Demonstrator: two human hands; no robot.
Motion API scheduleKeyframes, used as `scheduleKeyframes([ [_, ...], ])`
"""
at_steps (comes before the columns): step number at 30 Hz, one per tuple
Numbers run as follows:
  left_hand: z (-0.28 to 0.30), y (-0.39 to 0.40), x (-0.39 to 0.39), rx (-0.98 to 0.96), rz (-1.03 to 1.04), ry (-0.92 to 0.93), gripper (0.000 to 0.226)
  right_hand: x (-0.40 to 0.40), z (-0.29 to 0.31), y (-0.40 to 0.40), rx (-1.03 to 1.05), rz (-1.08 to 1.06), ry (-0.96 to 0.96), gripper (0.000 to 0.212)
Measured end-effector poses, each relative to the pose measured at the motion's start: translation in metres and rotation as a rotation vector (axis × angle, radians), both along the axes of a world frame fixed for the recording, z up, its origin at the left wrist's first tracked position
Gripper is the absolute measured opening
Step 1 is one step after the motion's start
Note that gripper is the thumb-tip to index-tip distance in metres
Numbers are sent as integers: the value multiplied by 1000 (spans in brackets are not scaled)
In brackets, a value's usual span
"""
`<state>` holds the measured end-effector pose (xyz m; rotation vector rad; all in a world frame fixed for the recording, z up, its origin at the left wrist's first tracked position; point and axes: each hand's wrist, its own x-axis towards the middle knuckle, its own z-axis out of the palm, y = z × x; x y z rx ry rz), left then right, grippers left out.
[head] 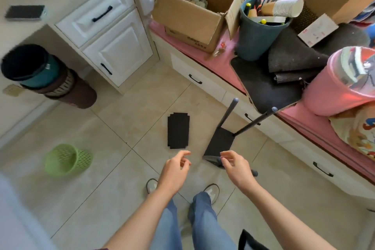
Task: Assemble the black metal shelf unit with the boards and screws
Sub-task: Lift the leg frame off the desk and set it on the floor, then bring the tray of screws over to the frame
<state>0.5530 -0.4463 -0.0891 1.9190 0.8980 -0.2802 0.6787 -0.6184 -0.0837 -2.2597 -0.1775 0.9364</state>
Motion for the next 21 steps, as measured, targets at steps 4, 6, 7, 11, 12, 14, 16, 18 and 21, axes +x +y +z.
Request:
scheduleKeyframes([
  [4,27,34,-33,19,120,-18,24,-22,19,51,39,71,-32,21],
  [6,36,56,-53,31,166,-23,22,-37,28,79,61,107,-39,21],
  [7,40,68,-64,40,188,-27,21,-45,32,94,73,122,-40,21],
  [11,51,121,-116,76,289,-42,19,-79,47,158,102,208,-53,19],
  [12,54,135,-131,84,315,-48,18,-89,51,175,104,232,-52,19],
  [14,59,162,-161,103,357,-57,17,-109,56,209,107,291,-52,20],
  [16,63,189,-187,123,399,-64,17,-128,59,243,113,351,-48,21],
  [18,67,213,-211,128,476,-78,17,-145,62,275,112,416,-50,22],
  [21,72,242,-243,140,624,-115,18,-168,67,319,114,519,-61,20],
])
